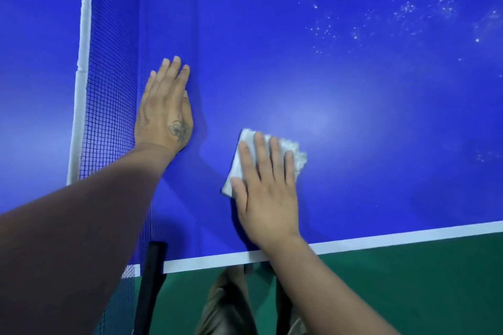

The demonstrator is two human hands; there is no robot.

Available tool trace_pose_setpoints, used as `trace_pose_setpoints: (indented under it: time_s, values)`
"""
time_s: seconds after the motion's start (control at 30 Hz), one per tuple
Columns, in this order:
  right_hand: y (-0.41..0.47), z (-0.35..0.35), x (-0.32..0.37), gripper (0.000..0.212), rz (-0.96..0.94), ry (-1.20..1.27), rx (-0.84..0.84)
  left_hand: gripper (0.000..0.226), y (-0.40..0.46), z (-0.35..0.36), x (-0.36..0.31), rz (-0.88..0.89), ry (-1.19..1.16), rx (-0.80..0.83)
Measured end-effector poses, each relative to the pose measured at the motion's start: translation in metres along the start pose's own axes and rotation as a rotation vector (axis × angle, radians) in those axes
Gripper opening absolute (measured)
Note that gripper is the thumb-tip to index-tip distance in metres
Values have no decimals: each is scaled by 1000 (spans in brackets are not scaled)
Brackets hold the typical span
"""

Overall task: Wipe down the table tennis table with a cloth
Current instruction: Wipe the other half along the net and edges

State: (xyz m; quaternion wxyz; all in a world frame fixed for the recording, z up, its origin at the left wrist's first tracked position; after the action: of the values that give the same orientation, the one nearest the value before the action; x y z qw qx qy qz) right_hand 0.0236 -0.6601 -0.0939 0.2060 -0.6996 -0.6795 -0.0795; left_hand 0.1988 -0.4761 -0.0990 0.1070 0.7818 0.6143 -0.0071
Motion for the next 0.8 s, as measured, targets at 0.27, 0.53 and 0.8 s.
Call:
trace_pose_setpoints:
  time_s: [0.27, 0.53, 0.8]
  values:
    - [-58, -28, -83, 65, -32, -23, -5, 56, 27, -5, -50, -92, -94, 4]
    - [70, -62, -131, 66, 362, 24, -215, 65, 46, 16, -78, -141, 130, 68]
    - [144, -41, -48, 66, 77, 21, -157, 62, 46, 19, -78, -132, 140, 42]
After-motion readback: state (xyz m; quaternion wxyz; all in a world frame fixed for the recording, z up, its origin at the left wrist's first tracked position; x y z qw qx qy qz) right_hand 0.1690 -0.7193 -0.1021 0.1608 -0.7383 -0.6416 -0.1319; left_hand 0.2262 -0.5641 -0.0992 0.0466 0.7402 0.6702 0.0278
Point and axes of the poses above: each hand's wrist, its own y-axis towards the middle knuckle, its own z-axis out of the palm, x = y × z, the point moved 3 cm from there along y, towards the middle knuckle, and after that the axes turned 11 degrees about y, right-handed, at the moved point
